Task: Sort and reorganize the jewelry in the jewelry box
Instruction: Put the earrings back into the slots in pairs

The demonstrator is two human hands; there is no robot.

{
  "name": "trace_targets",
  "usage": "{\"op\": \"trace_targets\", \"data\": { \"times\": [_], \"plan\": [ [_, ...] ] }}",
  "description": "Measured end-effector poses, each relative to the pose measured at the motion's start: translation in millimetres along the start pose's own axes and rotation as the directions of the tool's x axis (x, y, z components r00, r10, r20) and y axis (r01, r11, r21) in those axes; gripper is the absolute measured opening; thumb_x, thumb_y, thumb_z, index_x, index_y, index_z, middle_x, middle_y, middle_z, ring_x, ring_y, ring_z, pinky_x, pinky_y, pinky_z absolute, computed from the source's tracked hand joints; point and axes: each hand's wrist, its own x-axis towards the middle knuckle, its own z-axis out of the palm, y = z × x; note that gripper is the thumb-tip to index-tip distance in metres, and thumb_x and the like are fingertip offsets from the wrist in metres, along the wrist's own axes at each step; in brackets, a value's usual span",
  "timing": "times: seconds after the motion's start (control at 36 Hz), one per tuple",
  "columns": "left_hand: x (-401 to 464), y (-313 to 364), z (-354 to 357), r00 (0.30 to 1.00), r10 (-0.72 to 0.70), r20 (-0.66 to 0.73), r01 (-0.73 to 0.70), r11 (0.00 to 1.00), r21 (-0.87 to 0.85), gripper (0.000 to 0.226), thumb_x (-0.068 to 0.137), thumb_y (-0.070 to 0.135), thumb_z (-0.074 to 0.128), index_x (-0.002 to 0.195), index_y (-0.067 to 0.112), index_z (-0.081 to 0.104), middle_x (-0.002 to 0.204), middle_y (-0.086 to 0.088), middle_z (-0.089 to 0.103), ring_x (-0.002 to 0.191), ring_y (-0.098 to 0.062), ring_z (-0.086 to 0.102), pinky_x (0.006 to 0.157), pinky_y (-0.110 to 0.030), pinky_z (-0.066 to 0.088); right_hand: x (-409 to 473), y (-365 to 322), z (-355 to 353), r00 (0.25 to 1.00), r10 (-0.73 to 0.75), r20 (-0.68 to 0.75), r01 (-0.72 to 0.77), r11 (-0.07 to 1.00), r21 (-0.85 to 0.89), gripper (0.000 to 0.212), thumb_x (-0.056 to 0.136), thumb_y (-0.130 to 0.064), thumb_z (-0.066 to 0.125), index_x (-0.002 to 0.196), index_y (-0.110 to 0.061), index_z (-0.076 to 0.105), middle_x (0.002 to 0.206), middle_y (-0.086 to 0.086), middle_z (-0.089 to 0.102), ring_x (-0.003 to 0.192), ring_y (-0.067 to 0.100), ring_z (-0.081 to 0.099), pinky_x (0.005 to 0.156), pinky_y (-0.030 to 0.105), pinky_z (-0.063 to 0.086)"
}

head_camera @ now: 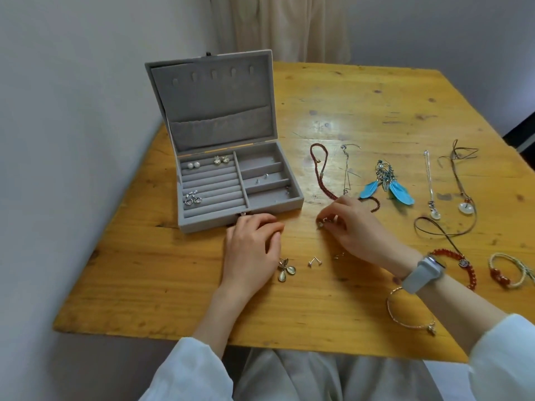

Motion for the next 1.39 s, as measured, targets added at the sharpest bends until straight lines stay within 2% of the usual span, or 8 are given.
{"op": "trace_targets", "data": {
  "times": [0.11,0.28,0.5,0.69,0.81,0.97,1.14,1.39],
  "plan": [
    [-1,3,0,1.000,0.003,-0.006,-0.002,1.000,0.024,0.041,0.084,0.040,0.037,0.101,0.024,0.070,0.107,0.009,0.062,0.106,-0.011,0.049,0.088,-0.028,0.032,1,2,2,1.000,0.004,-0.028,-0.004,1.000,0.006,0.015,0.089,-0.011,0.055,0.101,-0.012,0.064,0.098,-0.001,0.049,0.090,0.011,0.043,0.079,0.020,0.035],
    [8,22,0,0.995,0.024,0.093,-0.020,0.999,-0.045,0.025,0.090,0.025,0.055,0.114,0.021,0.064,0.108,0.007,0.062,0.106,-0.008,0.049,0.091,-0.023,0.034,-2,8,4,0.998,0.009,-0.065,-0.007,0.999,0.037,0.016,0.088,-0.010,0.057,0.103,-0.009,0.063,0.100,0.004,0.055,0.092,0.015,0.049,0.083,0.025,0.042],
    [36,54,18,0.969,0.070,0.235,-0.073,0.997,0.006,0.033,0.089,0.033,0.058,0.121,0.024,0.058,0.105,0.004,0.056,0.101,-0.012,0.051,0.088,-0.030,0.046,-2,12,3,0.992,0.059,-0.116,-0.040,0.987,0.156,0.008,0.087,-0.008,0.058,0.092,-0.009,0.063,0.088,0.000,0.055,0.078,0.008,0.048,0.069,0.006,0.036],
    [38,52,15,0.981,0.044,0.187,-0.043,0.999,-0.012,0.017,0.090,0.024,0.057,0.104,0.020,0.066,0.100,0.004,0.060,0.096,-0.012,0.054,0.085,-0.028,0.046,2,12,-1,0.985,0.142,-0.102,-0.109,0.955,0.274,0.010,0.091,-0.016,0.052,0.097,-0.012,0.058,0.087,-0.005,0.056,0.080,0.005,0.050,0.069,0.004,0.040],
    [41,42,-8,0.996,0.014,0.091,-0.004,0.995,-0.103,0.015,0.088,0.021,0.061,0.100,0.019,0.069,0.099,0.007,0.066,0.091,-0.004,0.056,0.086,-0.017,0.043,10,6,-6,0.986,0.150,-0.068,-0.117,0.929,0.351,0.003,0.092,-0.018,0.052,0.093,-0.018,0.054,0.081,-0.005,0.061,0.075,0.001,0.056,0.063,0.009,0.042],
    [60,2,-62,0.982,-0.169,-0.088,0.143,0.958,-0.246,0.009,0.087,0.015,0.062,0.092,0.020,0.068,0.078,0.014,0.063,0.073,0.003,0.059,0.063,-0.005,0.044,34,-15,-5,0.987,0.096,-0.125,-0.041,0.922,0.384,0.003,0.087,-0.018,0.060,0.088,-0.021,0.059,0.078,-0.011,0.059,0.075,0.003,0.056,0.063,0.011,0.043],
    [86,-52,-93,0.950,-0.288,-0.120,0.280,0.957,-0.079,0.010,0.085,0.014,0.063,0.092,0.013,0.071,0.089,-0.001,0.069,0.084,-0.014,0.062,0.075,-0.022,0.045,71,-48,7,0.982,0.002,-0.188,0.079,0.904,0.419,0.009,0.088,-0.011,0.057,0.095,-0.014,0.062,0.080,-0.010,0.058,0.075,-0.003,0.052,0.068,0.005,0.040],
    [101,-82,-88,0.949,-0.315,-0.019,0.315,0.942,0.117,0.013,0.085,0.016,0.063,0.093,0.016,0.074,0.103,-0.002,0.070,0.092,-0.013,0.059,0.081,-0.027,0.046,98,-65,33,0.987,-0.011,-0.163,0.083,0.893,0.441,0.013,0.090,-0.010,0.054,0.100,-0.012,0.061,0.080,-0.013,0.055,0.075,-0.005,0.052,0.067,0.001,0.040]
  ]
}}
